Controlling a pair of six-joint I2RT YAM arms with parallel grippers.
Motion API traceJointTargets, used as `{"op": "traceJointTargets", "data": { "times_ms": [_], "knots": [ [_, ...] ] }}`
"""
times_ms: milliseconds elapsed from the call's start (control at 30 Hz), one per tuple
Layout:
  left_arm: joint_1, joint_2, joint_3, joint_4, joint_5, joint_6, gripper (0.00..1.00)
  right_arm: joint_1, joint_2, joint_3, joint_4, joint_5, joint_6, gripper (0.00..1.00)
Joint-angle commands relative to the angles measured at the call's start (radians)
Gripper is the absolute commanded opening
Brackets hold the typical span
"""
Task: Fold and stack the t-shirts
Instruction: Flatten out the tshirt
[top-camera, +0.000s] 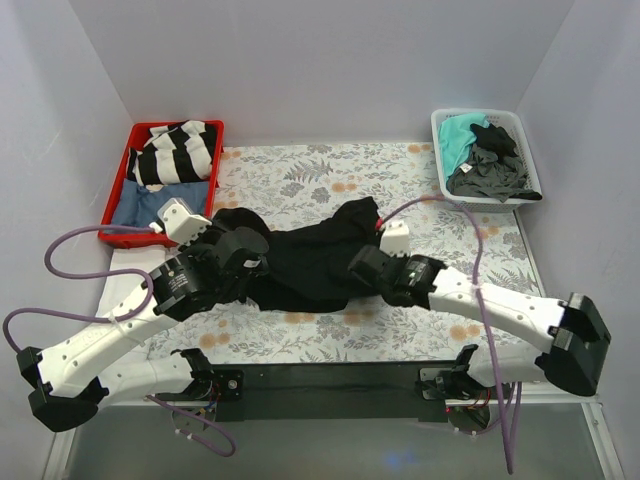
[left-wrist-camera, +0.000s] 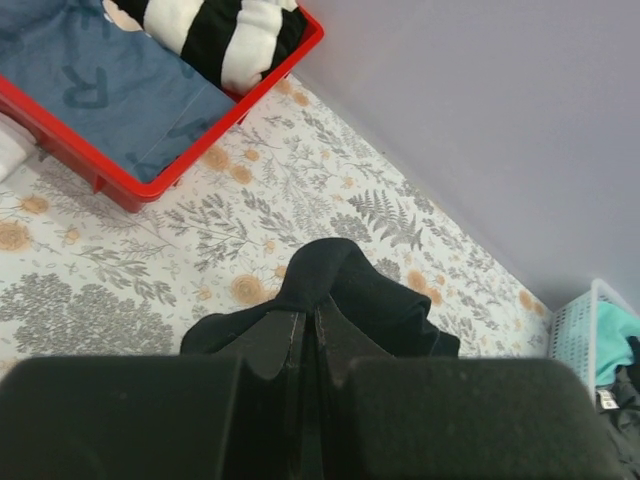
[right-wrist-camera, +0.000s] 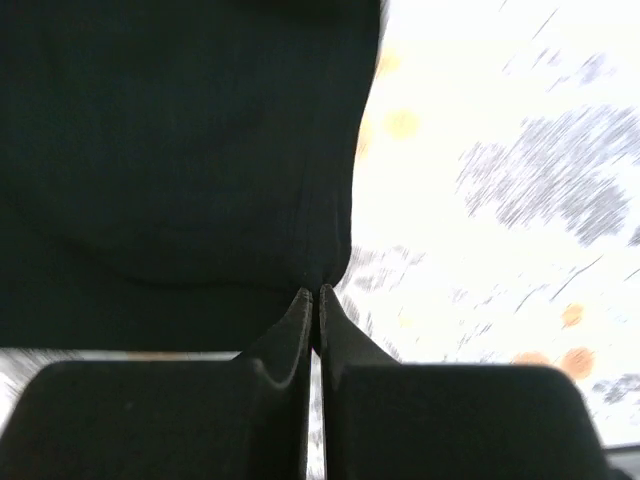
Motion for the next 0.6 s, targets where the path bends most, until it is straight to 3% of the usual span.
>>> {"op": "traceJointTargets", "data": {
  "times_ms": [0,167,333,433,533,567],
  "knots": [
    [0.005,-0.007,0.021,0.142,-0.036,0.108,0.00,-0.112,-0.077,0.174,-0.079,0.262,-0.136,0.01],
    [0.005,-0.010,0.036,0.315,-0.045,0.298,0.00,-0.233,-0.084,0.408,-0.010,0.411,-0.314,0.01],
    [0.005,-0.034,0.074,0.487,-0.084,0.498,0.00,-0.333,-0.113,0.484,0.227,0.410,-0.573,0.01],
    [0.005,-0.065,0.094,0.617,-0.111,0.642,0.00,-0.379,-0.136,0.522,0.308,0.383,-0.648,0.01],
    [0.005,-0.093,0.108,0.820,-0.101,0.856,0.00,-0.392,-0.148,0.576,0.374,0.371,-0.716,0.01],
    [0.005,-0.116,0.101,1.012,-0.078,0.950,0.00,-0.392,-0.150,0.587,0.401,0.367,-0.749,0.01]
  ]
}}
